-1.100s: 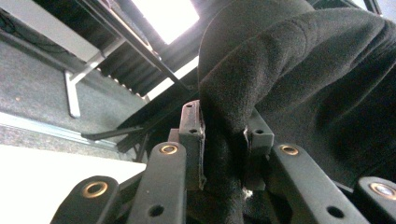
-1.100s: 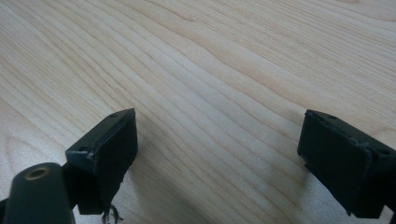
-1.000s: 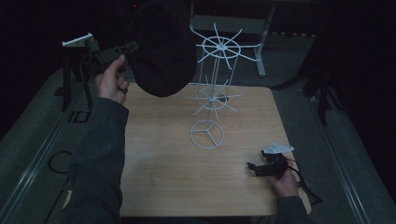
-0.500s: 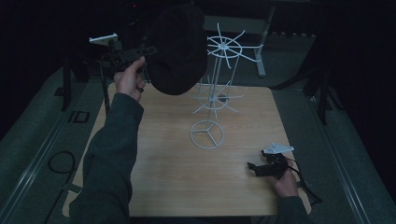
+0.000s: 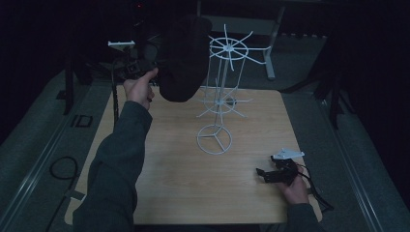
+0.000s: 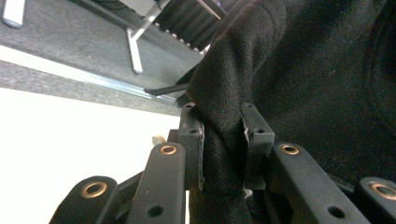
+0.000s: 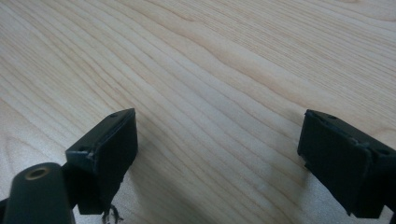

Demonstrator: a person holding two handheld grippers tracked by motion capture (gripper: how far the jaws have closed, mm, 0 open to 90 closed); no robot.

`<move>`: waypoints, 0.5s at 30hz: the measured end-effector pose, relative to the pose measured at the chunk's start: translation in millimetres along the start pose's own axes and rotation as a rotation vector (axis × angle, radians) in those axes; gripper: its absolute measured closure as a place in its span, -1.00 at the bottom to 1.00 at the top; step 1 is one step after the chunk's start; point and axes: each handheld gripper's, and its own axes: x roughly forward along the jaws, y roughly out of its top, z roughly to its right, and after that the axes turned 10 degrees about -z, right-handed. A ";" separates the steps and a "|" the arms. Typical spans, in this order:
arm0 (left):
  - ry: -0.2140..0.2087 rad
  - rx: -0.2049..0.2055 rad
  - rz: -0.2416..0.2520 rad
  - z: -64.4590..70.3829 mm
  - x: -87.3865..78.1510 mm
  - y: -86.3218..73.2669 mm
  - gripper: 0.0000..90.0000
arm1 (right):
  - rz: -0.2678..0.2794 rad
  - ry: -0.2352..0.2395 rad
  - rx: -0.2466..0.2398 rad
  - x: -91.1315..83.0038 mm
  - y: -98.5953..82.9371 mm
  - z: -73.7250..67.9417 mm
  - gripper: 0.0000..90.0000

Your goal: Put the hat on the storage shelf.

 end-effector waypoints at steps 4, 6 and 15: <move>0.011 0.007 -0.014 0.4 2.0 -0.3 0.58 | 0.000 0.000 0.000 0.0 0.0 0.0 -0.73; 0.012 0.005 -0.017 0.1 2.8 -0.3 0.50 | 0.000 0.000 0.000 0.0 0.0 0.0 -0.74; 0.012 0.011 -0.030 -0.6 5.4 -0.5 0.32 | -0.001 0.001 0.000 0.0 0.0 0.0 -0.74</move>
